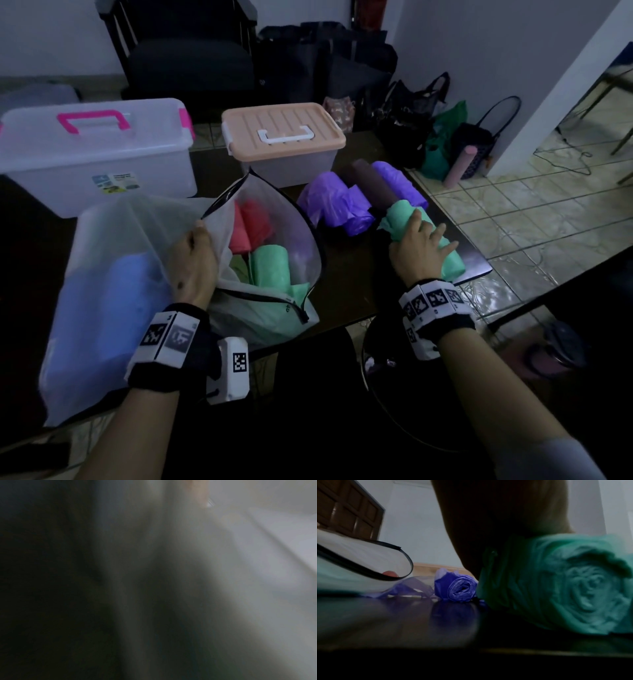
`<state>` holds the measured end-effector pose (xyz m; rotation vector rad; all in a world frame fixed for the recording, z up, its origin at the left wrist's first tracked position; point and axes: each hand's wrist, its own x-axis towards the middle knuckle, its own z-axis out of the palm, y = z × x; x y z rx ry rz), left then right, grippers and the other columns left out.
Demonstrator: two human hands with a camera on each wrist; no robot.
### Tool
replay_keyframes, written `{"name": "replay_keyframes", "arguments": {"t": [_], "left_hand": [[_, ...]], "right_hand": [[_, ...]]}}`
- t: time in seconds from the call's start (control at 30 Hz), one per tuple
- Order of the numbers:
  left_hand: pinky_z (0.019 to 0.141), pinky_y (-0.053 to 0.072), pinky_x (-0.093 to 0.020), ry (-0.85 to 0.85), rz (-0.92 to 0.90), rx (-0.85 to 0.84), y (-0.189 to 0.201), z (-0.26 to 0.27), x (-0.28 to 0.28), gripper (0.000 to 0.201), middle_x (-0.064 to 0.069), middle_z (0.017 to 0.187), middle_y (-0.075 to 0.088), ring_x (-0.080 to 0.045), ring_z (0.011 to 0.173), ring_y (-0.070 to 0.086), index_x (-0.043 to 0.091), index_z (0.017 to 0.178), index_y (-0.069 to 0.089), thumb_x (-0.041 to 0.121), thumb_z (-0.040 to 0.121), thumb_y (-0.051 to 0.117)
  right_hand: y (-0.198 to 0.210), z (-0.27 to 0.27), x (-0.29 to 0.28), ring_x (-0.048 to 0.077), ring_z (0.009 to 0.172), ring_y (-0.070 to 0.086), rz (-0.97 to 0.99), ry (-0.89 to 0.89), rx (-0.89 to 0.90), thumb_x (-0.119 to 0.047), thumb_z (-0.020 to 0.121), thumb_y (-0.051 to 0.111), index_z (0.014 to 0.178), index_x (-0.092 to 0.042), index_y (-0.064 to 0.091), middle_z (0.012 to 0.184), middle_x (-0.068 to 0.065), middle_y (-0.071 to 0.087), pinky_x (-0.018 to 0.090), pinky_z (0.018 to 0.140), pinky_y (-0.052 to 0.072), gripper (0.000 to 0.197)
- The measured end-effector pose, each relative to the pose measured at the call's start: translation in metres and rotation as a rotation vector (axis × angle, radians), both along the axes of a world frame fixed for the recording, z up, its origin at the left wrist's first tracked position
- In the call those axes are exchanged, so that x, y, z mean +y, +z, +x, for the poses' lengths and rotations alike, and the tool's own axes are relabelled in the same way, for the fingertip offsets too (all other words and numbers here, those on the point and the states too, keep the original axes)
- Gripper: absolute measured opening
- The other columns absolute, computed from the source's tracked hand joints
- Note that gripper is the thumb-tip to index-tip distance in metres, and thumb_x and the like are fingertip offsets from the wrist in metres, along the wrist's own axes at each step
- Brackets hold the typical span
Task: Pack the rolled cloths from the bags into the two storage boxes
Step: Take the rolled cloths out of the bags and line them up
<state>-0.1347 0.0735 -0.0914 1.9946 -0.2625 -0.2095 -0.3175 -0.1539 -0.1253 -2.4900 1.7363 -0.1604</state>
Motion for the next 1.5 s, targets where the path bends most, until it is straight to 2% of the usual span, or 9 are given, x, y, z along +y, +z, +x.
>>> {"name": "replay_keyframes", "arguments": {"t": [0.23,0.7,0.77,0.87,0.97,1.1,1.2,1.3,1.5], "left_hand": [[0.072,0.029,-0.032,0.002,0.014,-0.004,0.003,-0.002,0.001,0.044,-0.007,0.069,0.044,-0.021,0.079,0.043,0.01,0.066,0.044,0.029,0.102,0.027],[0.074,0.033,-0.032,-0.017,0.035,0.011,0.0,0.0,0.002,0.043,0.001,0.067,0.041,-0.012,0.062,0.038,0.02,0.065,0.04,0.035,0.102,0.025],[0.072,0.031,-0.031,-0.023,0.048,-0.008,0.001,0.0,0.003,0.043,0.001,0.065,0.04,-0.015,0.063,0.039,0.019,0.063,0.04,0.034,0.102,0.026],[0.069,0.029,-0.031,-0.03,0.048,-0.015,0.002,-0.001,0.004,0.045,-0.002,0.063,0.041,-0.02,0.065,0.039,0.015,0.062,0.04,0.032,0.102,0.028],[0.069,0.029,-0.03,-0.032,0.042,-0.012,0.002,-0.001,0.006,0.044,-0.002,0.064,0.042,-0.018,0.065,0.04,0.014,0.064,0.042,0.032,0.102,0.028],[0.058,0.029,-0.03,-0.035,0.018,-0.006,0.004,-0.003,0.008,0.042,-0.002,0.066,0.042,-0.01,0.06,0.039,0.014,0.068,0.044,0.032,0.102,0.027],[0.059,0.026,-0.031,-0.031,0.025,-0.004,0.006,-0.004,0.008,0.042,0.001,0.066,0.041,-0.006,0.06,0.037,0.018,0.065,0.041,0.032,0.102,0.027],[0.06,0.027,-0.029,-0.032,0.023,-0.013,0.006,-0.005,0.008,0.042,0.002,0.066,0.041,-0.005,0.06,0.037,0.019,0.065,0.041,0.032,0.102,0.027],[0.073,0.031,-0.03,-0.02,-0.042,0.012,-0.001,0.0,0.008,0.041,0.002,0.067,0.044,-0.021,0.074,0.045,0.015,0.069,0.047,0.032,0.102,0.028]], "right_hand": [[-0.005,0.003,0.002,0.045,0.141,-0.002,0.058,-0.029,0.096,-0.039,0.09,0.044,0.148,-0.018,0.012,0.157,0.013,0.006,0.069,0.106,0.002,0.069],[0.015,-0.006,-0.019,0.039,0.143,-0.005,0.223,-0.002,0.174,-0.053,0.087,0.048,0.15,-0.023,0.004,0.158,0.011,0.0,0.063,0.111,0.002,0.083],[0.027,0.001,-0.01,0.037,0.144,-0.002,0.145,0.025,0.064,-0.056,0.085,0.051,0.15,-0.02,0.007,0.157,0.013,0.002,0.058,0.112,0.003,0.086],[0.045,0.024,0.019,0.037,0.126,0.036,-0.112,0.109,-0.449,-0.031,0.087,0.056,0.133,-0.002,0.042,0.136,0.025,0.041,0.039,0.105,0.024,0.056],[0.051,0.057,0.06,0.026,0.091,0.061,0.272,0.255,-0.719,-0.015,0.089,0.052,0.098,-0.005,0.066,0.097,0.016,0.066,0.035,0.087,0.045,0.019],[0.028,0.092,0.104,0.025,0.067,0.058,0.828,0.284,-0.566,-0.016,0.089,0.053,0.067,-0.007,0.059,0.066,0.009,0.059,0.045,0.079,0.053,0.024],[0.022,0.103,0.115,0.026,0.088,0.06,0.793,0.282,-0.374,-0.025,0.09,0.054,0.102,0.007,0.062,0.094,0.017,0.062,0.029,0.072,0.043,0.035],[0.02,0.108,0.117,0.029,0.114,0.055,0.831,0.25,-0.308,-0.035,0.087,0.062,0.131,0.005,0.047,0.127,0.017,0.055,0.027,0.081,0.043,0.06],[0.011,0.109,0.115,0.024,0.091,0.065,1.003,0.096,-0.54,-0.03,0.069,0.079,0.116,0.001,0.059,0.107,0.013,0.066,0.029,0.072,0.052,0.06]]}}
